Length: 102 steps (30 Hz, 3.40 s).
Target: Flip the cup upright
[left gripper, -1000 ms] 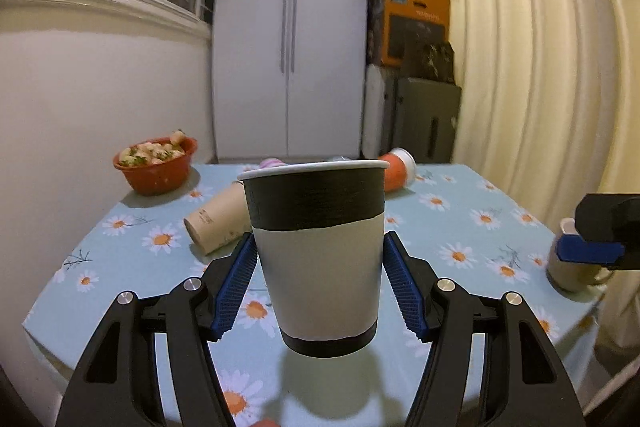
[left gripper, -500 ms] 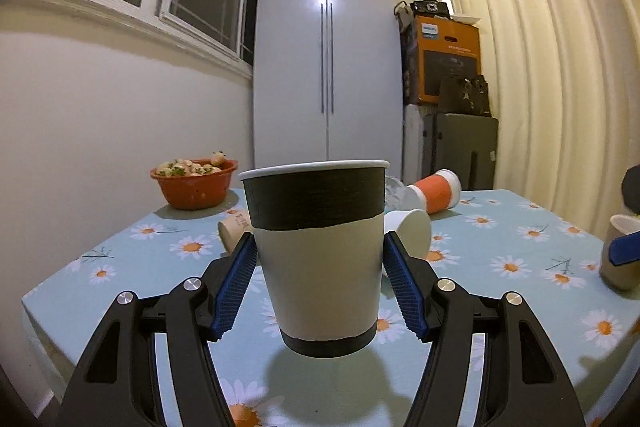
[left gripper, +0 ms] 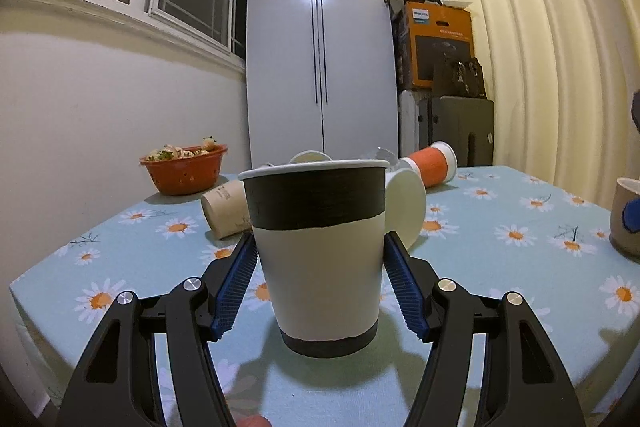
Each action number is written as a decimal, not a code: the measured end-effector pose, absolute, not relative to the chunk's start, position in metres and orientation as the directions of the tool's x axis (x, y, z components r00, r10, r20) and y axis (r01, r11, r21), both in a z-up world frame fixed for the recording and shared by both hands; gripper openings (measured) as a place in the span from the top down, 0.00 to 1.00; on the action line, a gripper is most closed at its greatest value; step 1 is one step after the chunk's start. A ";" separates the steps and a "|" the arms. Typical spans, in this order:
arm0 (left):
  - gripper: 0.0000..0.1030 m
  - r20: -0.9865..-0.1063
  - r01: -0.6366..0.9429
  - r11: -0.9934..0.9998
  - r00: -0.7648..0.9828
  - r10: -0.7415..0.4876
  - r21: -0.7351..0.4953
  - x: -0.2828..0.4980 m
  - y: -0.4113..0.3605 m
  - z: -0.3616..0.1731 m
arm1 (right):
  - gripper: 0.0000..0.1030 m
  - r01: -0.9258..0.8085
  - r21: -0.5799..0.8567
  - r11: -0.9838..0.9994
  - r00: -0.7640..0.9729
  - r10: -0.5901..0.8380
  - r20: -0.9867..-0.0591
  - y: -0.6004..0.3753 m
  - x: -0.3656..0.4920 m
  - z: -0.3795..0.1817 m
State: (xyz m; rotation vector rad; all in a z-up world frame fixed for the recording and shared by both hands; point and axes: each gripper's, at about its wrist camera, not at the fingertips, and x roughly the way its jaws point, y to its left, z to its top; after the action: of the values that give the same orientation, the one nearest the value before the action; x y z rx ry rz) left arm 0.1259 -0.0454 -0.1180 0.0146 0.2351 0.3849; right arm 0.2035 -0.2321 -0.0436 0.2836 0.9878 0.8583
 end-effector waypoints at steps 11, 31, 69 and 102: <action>0.20 -0.233 -0.361 0.931 0.902 0.363 0.051 0.127 -0.047 -0.120 | 0.23 -0.486 0.581 0.653 0.275 0.745 -0.607 -0.240 0.206 -0.043; 0.07 -0.225 -0.284 0.959 0.935 0.274 -0.015 0.093 -0.042 -0.072 | 0.23 -0.482 0.581 0.655 0.324 0.750 -0.577 -0.251 0.199 -0.035; 0.07 -0.449 -0.051 0.995 0.893 0.009 -0.082 -0.057 0.016 0.006 | 0.05 -0.588 0.137 0.797 0.638 0.562 -0.527 -0.278 0.089 0.004; 0.07 -0.481 -0.049 0.994 0.877 -0.005 -0.100 -0.052 0.016 -0.001 | 0.05 -0.591 0.036 0.806 0.659 0.509 -0.554 -0.262 0.085 -0.008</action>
State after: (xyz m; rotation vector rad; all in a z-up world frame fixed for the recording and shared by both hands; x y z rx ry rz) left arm -0.0518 0.0160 -0.0007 -0.1108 0.5017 0.0232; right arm 0.0853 -0.2618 -0.0078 -0.1517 0.5786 0.6249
